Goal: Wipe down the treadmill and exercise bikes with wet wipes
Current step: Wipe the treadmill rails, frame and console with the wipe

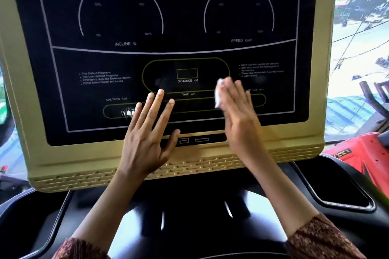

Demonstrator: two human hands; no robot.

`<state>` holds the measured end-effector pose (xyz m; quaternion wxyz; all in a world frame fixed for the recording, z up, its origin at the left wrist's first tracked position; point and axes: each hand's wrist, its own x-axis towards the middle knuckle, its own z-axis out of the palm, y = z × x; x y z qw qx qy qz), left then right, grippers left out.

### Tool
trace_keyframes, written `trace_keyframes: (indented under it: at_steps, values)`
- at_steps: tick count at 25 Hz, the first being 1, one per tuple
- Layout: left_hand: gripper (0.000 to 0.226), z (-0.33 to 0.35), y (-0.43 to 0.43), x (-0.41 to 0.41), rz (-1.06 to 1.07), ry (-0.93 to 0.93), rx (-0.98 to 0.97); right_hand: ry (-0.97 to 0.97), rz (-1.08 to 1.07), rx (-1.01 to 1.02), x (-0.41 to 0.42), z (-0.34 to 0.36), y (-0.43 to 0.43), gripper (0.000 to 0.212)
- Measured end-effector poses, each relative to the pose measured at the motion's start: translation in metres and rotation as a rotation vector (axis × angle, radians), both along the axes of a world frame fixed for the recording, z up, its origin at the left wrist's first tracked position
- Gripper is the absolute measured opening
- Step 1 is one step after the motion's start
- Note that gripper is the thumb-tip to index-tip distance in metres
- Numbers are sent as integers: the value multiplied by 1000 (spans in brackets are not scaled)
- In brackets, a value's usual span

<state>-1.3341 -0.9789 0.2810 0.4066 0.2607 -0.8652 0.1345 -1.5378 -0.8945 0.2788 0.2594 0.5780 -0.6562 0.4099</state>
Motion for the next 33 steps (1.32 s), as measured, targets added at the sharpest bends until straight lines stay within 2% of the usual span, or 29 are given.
trace_keyframes:
  at_steps: [1,2,3,5,6,7,8,10,12,14,16,17,18,21,23,25,27,29,31,33]
  values:
    - [59,3,-1,-3,-1,5,4,-136,-37,-37,-1,10,-5,50]
    - [59,5,-2,-5,1,8,7,-177,-38,-44,5,14,-8,49]
    - [59,7,-3,-7,3,7,7,-117,2,-12,16,11,-9,51]
    - [58,13,-8,-9,11,3,-11,169,144,125,33,-9,1,56]
    - [57,15,-10,-10,15,3,-19,284,149,172,27,-14,8,57]
    - [56,19,-12,-11,17,7,-24,305,107,158,12,-11,12,56]
    - [56,23,-13,-12,19,13,-26,234,29,105,-3,-5,11,53]
    - [56,33,-17,-18,18,19,-34,-45,-143,-16,-26,24,-4,47]
    - [56,46,-21,-27,18,25,-38,-194,-183,-39,-19,53,-25,47]
    - [57,57,-24,-35,18,44,-18,-73,-28,45,9,58,-38,49]
    - [58,61,-26,-38,17,45,-14,204,117,142,20,40,-28,51]
    - [59,59,-26,-37,17,34,-21,291,118,153,11,30,-18,52]
    - [59,57,-27,-35,18,19,-30,293,77,136,-5,24,-9,52]
    - [59,55,-28,-34,29,-2,-62,-57,-168,-22,-48,33,-3,46]
    - [59,58,-27,-40,30,25,-58,-210,-189,-63,-43,50,-13,47]
    - [60,61,-25,-48,33,48,-39,-98,-25,32,-19,47,-15,48]
    - [61,61,-22,-53,21,55,-25,163,93,147,-7,15,5,48]
    - [60,59,-19,-57,0,37,-43,333,75,192,-27,-17,36,48]
    - [59,57,-15,-65,-15,15,-84,257,-13,140,-59,-27,51,48]
    - [59,56,-12,-74,-24,27,-78,-59,-138,44,-74,-10,47,48]
